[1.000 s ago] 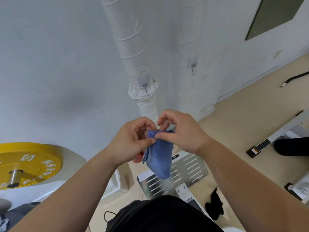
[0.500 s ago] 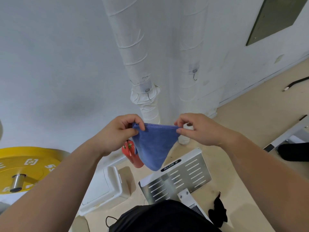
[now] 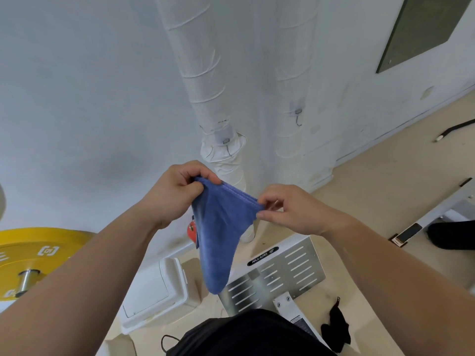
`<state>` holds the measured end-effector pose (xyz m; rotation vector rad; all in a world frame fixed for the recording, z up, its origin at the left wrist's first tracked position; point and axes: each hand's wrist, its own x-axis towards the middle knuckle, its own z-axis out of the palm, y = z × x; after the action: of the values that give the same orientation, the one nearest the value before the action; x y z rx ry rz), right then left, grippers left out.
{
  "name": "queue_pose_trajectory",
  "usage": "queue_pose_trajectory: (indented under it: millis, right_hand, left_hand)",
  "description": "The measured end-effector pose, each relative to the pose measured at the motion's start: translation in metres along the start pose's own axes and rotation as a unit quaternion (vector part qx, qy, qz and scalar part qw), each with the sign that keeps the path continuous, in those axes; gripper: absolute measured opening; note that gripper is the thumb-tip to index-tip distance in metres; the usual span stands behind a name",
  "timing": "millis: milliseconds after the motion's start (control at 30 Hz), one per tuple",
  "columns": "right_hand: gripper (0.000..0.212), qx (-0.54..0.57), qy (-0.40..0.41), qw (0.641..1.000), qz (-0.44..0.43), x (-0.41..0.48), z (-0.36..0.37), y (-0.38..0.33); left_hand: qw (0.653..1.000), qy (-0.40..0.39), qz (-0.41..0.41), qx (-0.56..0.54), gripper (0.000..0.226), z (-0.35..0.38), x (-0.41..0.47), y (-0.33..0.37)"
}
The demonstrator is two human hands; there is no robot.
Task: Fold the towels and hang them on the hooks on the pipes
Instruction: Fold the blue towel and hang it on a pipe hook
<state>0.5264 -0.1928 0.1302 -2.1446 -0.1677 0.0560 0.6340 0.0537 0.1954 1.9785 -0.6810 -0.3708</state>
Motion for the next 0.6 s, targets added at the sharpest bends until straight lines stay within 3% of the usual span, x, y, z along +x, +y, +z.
queue_pose_trajectory:
  millis: [167,300,400,500,600]
  right_hand:
    - [0.012,0.098,0.038,0.994,0.012,-0.001,-0.012,-0.009]
    - [0.017,0.176,0.042,0.983,0.008,0.002,-0.010,-0.014]
    - [0.032,0.215,0.056,0.975,0.005,0.004,-0.009,-0.020]
    - [0.031,0.223,0.077,0.972,-0.001,0.006,-0.007,-0.024]
    - [0.025,0.246,0.098,0.964,0.009,0.007,-0.005,-0.022]
  left_hand:
    - [0.995,-0.087,-0.006,0.054,0.052,-0.008,-0.008,-0.006]
    - [0.970,-0.238,-0.010,0.055,0.067,-0.007,-0.011,0.010]
    - [0.940,-0.329,-0.028,0.088,0.071,-0.006,-0.005,0.022]
    - [0.927,-0.358,-0.044,0.101,0.067,-0.002,0.004,0.031]
    - [0.935,-0.343,-0.073,0.043,0.058,0.003,0.011,0.033]
